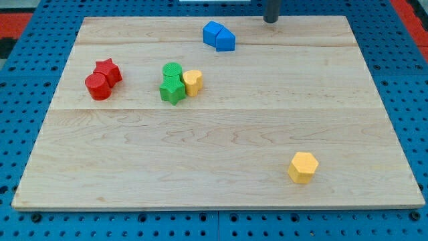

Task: Separate the blue cube from the blue triangle

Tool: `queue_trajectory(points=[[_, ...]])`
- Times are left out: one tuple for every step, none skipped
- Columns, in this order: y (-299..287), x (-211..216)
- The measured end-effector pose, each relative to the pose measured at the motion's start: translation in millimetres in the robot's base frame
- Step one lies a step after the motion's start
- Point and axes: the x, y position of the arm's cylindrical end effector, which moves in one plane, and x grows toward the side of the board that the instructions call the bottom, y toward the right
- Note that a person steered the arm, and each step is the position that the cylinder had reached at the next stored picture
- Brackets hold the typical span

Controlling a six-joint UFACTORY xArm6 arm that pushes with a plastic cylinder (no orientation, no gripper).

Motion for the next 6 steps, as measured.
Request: queue_trajectory(points=[[-26.3,1.3],[-65.8,2.9],[-82.8,29.1],[-100.7,53.0],[-124.1,54.0],[-151.4,45.2]])
